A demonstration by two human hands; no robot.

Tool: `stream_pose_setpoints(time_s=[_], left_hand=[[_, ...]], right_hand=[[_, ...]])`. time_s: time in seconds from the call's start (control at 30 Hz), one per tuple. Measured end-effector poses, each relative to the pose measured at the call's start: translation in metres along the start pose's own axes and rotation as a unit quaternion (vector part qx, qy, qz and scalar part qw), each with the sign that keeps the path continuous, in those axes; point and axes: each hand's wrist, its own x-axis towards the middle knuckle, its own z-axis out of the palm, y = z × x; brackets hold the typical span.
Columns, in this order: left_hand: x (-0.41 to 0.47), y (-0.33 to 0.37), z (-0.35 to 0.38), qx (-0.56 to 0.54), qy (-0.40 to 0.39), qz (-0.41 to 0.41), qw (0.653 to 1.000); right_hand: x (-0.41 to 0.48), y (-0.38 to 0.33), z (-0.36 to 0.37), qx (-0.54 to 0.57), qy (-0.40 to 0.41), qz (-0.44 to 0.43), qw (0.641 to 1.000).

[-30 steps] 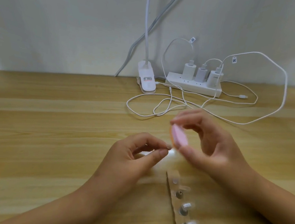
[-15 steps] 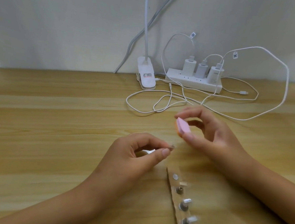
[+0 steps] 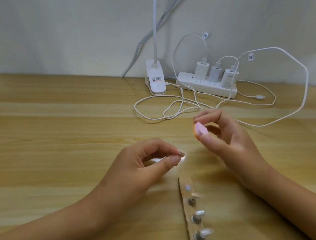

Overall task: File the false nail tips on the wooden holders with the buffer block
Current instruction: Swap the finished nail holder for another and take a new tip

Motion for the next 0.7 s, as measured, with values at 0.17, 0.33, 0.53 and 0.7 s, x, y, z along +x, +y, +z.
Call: stream_pose_setpoints(time_s=[0.17,0.33,0.53,0.7], left_hand=[[0.0,0.0,-0.001,0.003,0.005,0.0,1.0],[-0.001,0.003,-0.001,-0.01,0.002,0.0,1.0],[0.004,0.002,0.0,-0.048,0.015,-0.021,0.999],[0.004,0.001,-0.002,-0.042,0.017,0.003,0.999]], right_hand=[[-0.001,0.004,0.003,-0.06,-0.05,0.014,0.997],[0.003,0.0,-0.005,0.034,0.015,0.046,0.998],[0.0,-0.002,0.002,0.043,-0.015,0.059,0.997],[-0.002,-0.008,0.005,0.047,-0.028,0.051,0.997]])
